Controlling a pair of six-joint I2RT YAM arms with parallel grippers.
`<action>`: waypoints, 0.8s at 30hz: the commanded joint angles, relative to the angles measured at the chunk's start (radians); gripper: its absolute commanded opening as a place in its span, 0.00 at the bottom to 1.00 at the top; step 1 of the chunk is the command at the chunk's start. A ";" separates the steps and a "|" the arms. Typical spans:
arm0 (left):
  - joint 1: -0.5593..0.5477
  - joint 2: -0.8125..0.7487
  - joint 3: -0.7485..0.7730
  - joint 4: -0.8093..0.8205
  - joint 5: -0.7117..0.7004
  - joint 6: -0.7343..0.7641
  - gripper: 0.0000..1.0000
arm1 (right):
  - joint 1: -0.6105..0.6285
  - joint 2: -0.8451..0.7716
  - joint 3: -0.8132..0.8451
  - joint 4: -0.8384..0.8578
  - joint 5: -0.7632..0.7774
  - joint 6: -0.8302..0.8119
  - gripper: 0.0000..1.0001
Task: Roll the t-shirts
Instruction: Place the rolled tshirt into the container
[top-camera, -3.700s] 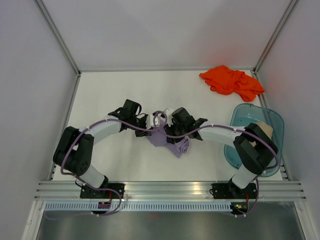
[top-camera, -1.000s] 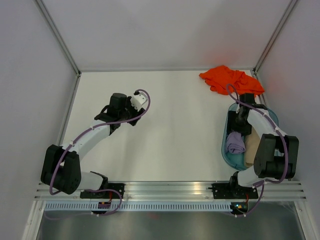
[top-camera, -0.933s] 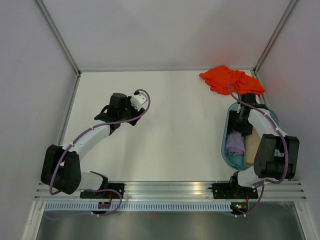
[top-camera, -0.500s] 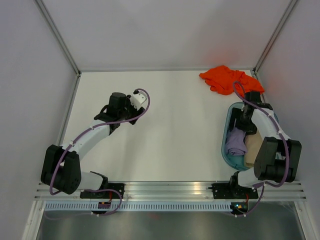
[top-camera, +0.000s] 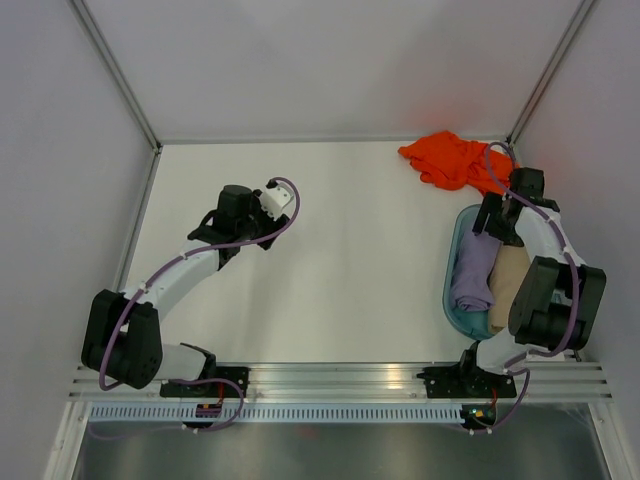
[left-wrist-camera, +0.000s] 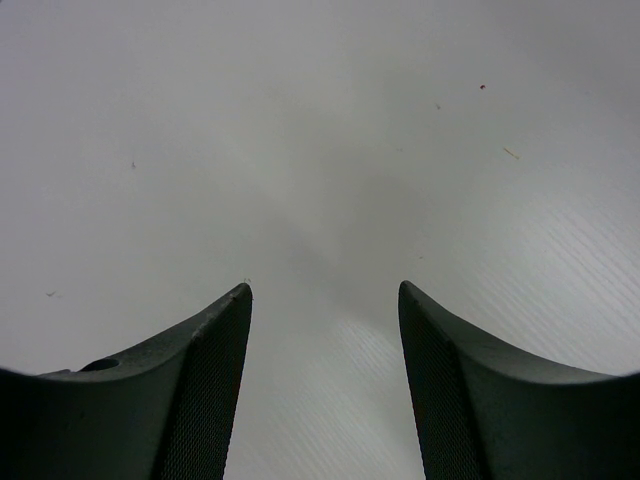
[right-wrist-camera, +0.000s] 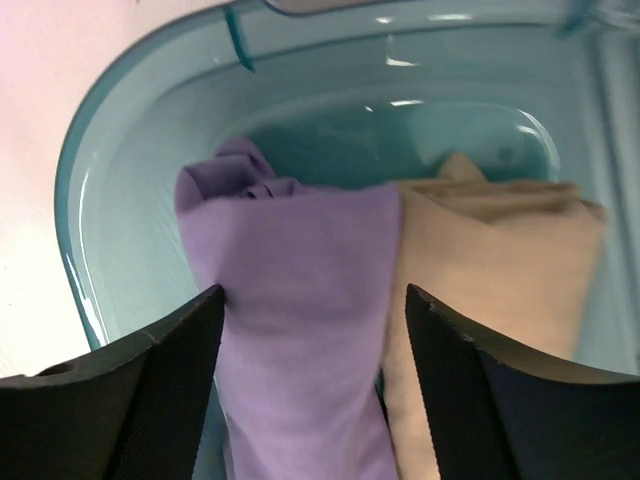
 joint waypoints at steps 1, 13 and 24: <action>0.008 -0.010 -0.005 0.025 -0.024 0.023 0.66 | -0.003 0.082 -0.004 0.135 -0.122 0.004 0.77; 0.008 0.013 0.012 0.017 -0.020 0.034 0.66 | -0.002 0.089 -0.062 0.322 -0.265 -0.038 0.40; 0.008 0.016 0.015 0.017 -0.021 0.027 0.66 | -0.002 -0.037 0.030 0.065 -0.126 0.036 0.73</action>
